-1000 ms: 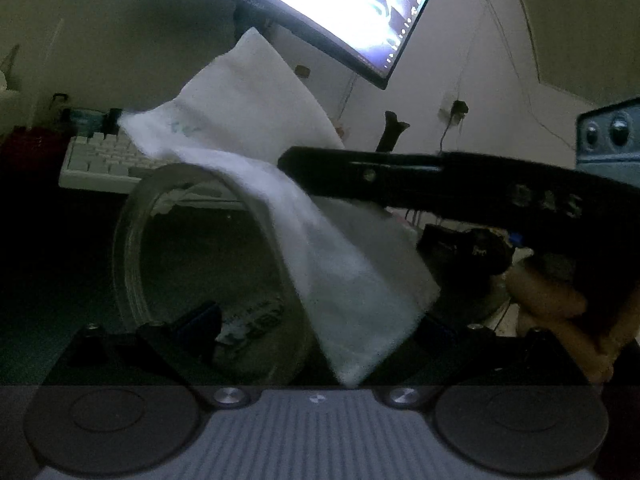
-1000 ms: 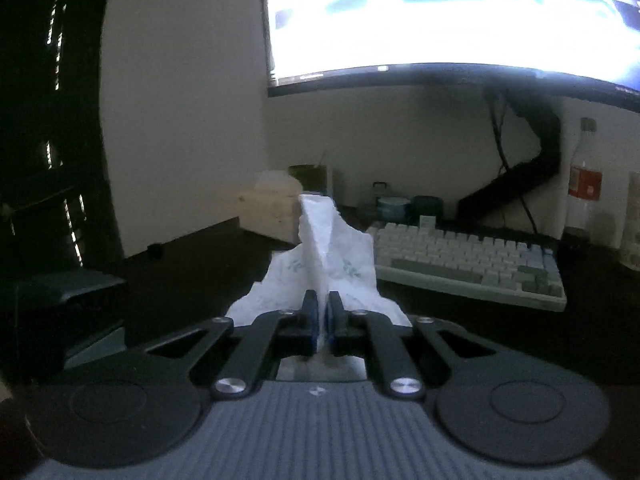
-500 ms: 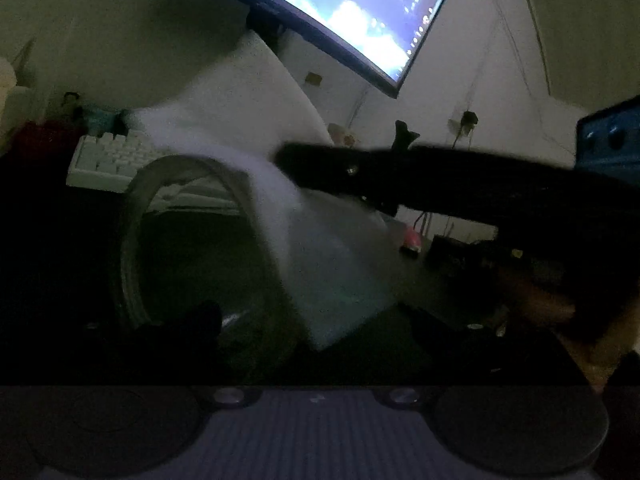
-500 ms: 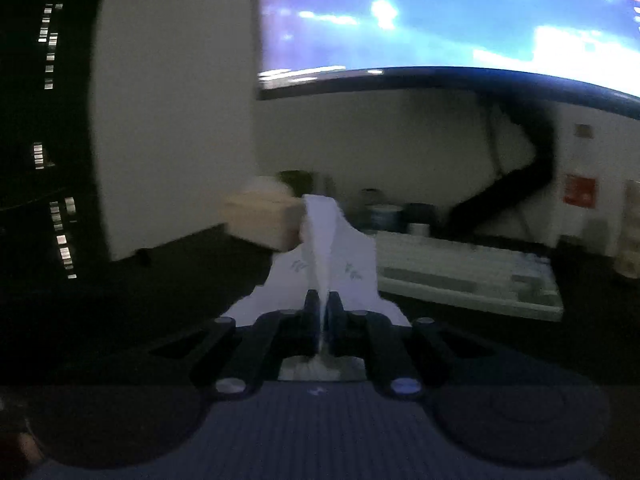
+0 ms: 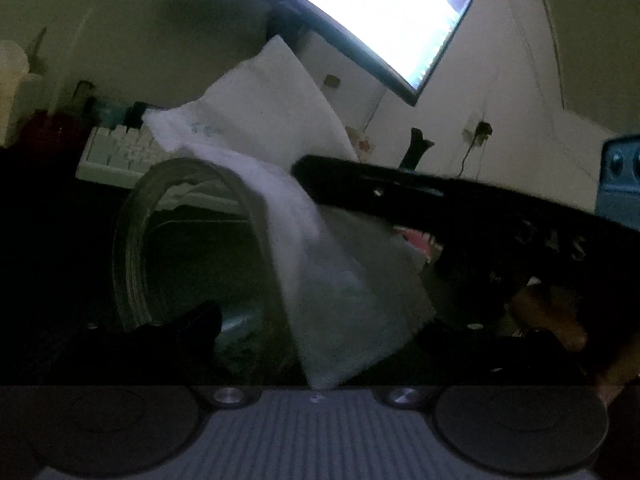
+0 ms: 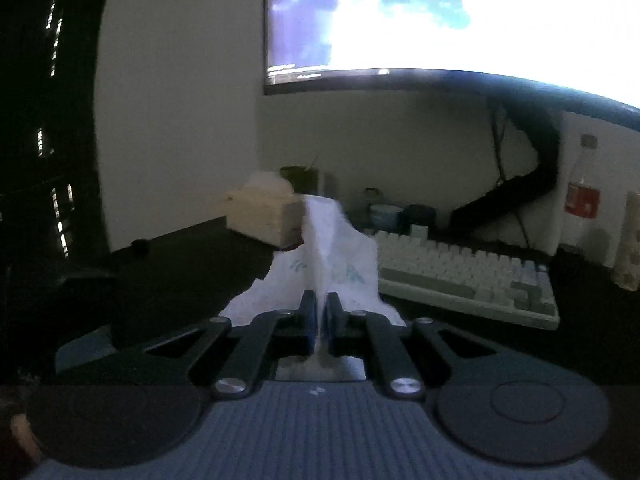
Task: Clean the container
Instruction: 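Rub the tissue along the jar's side and rim with the right tool, then wipe around the jar's rim with the right tool's tissue while the left tool holds the jar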
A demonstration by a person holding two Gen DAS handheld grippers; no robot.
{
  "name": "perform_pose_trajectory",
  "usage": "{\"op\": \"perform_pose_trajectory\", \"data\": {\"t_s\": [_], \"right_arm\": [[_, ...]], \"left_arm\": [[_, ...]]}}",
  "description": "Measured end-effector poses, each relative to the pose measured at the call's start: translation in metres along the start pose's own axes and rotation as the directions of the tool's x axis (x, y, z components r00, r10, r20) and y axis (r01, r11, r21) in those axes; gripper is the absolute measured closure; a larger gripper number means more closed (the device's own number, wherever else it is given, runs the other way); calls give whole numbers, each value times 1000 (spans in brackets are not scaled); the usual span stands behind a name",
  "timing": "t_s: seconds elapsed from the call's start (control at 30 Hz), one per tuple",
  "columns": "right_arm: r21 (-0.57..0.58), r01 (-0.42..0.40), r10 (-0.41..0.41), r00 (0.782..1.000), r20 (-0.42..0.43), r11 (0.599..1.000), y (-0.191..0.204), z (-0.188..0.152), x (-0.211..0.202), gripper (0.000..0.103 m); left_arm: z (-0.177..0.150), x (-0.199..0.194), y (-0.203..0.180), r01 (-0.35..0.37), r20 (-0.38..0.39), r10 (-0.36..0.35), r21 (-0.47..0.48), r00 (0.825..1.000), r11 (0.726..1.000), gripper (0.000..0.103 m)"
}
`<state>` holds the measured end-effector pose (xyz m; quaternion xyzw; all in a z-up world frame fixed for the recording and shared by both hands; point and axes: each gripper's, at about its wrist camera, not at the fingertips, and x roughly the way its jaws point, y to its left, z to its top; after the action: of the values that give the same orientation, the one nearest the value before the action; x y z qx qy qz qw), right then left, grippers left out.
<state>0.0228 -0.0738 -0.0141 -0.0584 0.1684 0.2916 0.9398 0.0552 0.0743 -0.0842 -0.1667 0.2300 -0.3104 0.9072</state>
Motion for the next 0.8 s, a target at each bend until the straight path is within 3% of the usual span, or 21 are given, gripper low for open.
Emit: {"op": "perform_pose_trajectory", "data": {"t_s": [0.2,0.43,0.53,0.67,0.73,0.8], "right_arm": [[124,131,-123,990,-70,984,-37,8,14,95],[45,-47,51,995,-83,998,-8,8,11,94],[67,-20,26,996,-91,998,-20,11,15,95],[132,130,-116,988,-106,983,-44,14,27,92],[139,101,-87,991,-100,985,-41,15,27,92],[96,14,-7,997,-78,995,-26,13,22,92]], "left_arm": [[0,-2,2,-68,17,67,35,998,997,0],[0,-7,10,-37,22,37,25,999,999,0],[-1,-6,9,-45,22,44,46,999,998,0],[-2,-5,6,-55,25,53,71,998,996,0],[-3,-4,5,-60,27,58,83,998,995,0],[-3,-4,5,-45,25,43,82,999,996,0]]}}
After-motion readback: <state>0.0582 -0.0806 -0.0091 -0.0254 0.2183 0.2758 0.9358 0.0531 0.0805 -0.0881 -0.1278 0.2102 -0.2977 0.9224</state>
